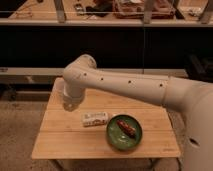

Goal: Move the arm in a circular motion

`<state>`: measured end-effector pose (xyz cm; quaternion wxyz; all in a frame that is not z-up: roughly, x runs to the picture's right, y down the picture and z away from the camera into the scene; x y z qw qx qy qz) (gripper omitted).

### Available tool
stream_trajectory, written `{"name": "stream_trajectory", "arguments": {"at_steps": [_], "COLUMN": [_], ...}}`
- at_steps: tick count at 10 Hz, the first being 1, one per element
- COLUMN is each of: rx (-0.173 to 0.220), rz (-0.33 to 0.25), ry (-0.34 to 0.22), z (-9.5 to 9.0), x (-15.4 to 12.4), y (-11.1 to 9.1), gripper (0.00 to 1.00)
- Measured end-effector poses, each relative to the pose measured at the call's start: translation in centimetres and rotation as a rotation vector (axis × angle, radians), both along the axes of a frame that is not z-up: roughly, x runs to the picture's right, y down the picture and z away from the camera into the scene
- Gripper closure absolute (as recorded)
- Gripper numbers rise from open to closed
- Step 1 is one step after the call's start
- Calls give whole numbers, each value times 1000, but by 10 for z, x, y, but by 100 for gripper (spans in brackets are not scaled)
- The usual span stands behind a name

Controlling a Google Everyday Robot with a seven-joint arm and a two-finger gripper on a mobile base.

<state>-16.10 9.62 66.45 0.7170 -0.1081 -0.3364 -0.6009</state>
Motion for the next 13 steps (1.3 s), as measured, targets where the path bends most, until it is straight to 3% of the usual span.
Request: {"name": "stream_trajectory", "arguments": {"at_steps": [1,3,5,6,8,10,11,13], "rx": [-9,-54,-95,-131,-209,-283,-298,-287], "rz": [-24,-7,49,97,163,256,292,375], "ry": [21,127,249,339,453,580,620,651], "z": [-8,-3,7,14,25,58,75,115], "x": [24,95,165,214,274,328,338,320], "y": [24,56,71,74,75,53,37,-32], "gripper": [100,100,100,100,100,100,100,100]}}
